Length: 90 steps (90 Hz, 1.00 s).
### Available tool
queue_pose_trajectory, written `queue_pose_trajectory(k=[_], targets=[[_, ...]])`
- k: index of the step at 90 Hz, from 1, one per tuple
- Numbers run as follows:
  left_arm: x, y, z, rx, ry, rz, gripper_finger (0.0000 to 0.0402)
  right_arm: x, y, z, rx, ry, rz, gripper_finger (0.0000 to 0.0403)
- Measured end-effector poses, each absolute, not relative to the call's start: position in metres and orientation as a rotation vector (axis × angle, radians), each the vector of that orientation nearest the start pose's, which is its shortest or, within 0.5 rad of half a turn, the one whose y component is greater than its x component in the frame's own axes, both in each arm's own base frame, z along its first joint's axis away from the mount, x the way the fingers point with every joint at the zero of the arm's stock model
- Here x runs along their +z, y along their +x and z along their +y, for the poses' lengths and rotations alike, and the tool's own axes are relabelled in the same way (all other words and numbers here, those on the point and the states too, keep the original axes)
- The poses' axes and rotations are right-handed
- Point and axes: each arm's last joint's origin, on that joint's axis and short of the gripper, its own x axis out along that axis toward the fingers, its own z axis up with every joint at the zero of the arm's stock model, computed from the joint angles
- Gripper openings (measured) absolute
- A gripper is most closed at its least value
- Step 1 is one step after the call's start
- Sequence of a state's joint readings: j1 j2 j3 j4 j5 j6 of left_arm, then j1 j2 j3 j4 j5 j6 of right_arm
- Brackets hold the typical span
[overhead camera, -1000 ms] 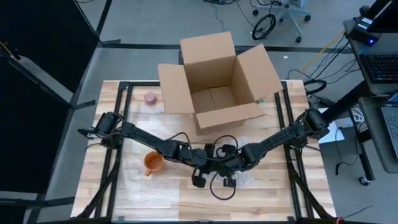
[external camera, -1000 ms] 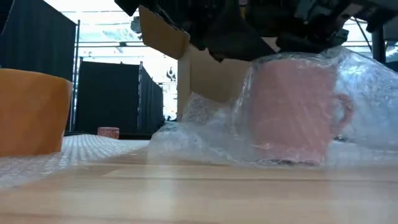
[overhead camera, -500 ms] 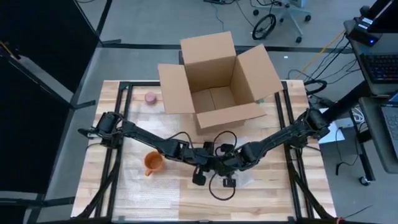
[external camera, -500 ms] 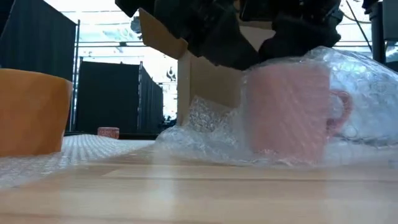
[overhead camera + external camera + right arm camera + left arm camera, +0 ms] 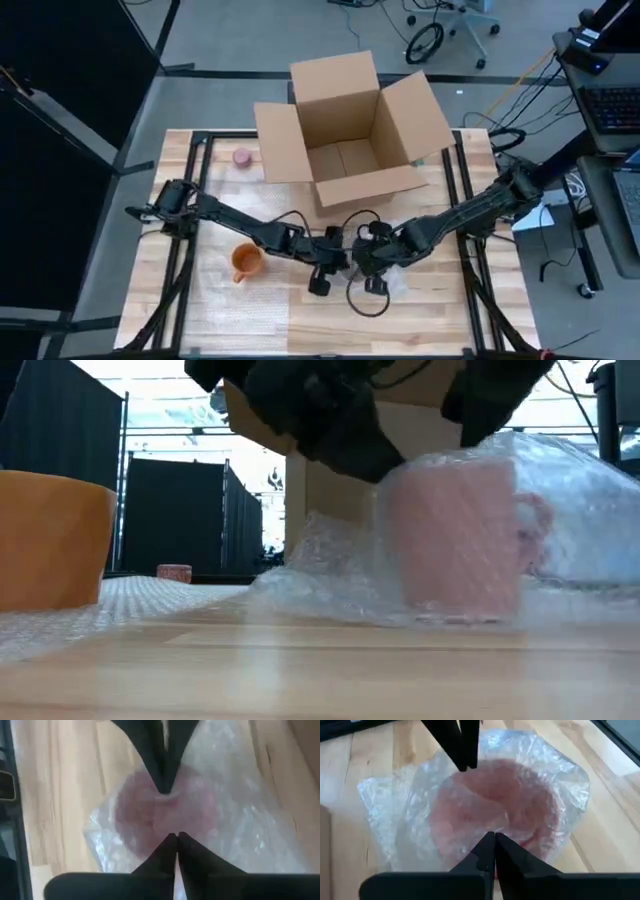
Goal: Wrap mug
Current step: Wrap the pink cup with the bubble wrap
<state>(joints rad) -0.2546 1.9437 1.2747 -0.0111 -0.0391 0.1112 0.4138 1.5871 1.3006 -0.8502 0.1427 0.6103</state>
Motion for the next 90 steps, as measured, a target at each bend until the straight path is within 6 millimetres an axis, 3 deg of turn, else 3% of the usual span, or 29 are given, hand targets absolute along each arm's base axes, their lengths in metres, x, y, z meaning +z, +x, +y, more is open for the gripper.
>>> queue_pose_trajectory(k=[11,31,42,66,74,90], targets=[[0.183,0.407,-0.105,-0.246,0.208,0.669,0.0001,0.292,0.276,0.118,-0.13,0.277,1.04,0.0],[0.183,0.407,-0.105,-0.247,0.207,0.669,0.0001,0.296,0.246,0.105,-0.386,0.26,1.085,0.002],[0.183,0.407,-0.105,-0.247,0.207,0.667,0.0001,0.265,0.233,0.095,-0.51,0.268,1.119,0.0072],[0.183,0.407,-0.105,-0.247,0.207,0.665,0.0001,0.185,0.206,0.054,-0.625,0.445,0.955,0.0201],[0.183,0.407,-0.105,-0.247,0.207,0.664,0.0001,0.159,0.194,0.041,-0.648,0.486,0.93,0.0226],[0.183,0.407,-0.105,-0.247,0.207,0.663,0.0001,0.135,0.178,0.025,-0.647,0.579,0.845,0.0246]])
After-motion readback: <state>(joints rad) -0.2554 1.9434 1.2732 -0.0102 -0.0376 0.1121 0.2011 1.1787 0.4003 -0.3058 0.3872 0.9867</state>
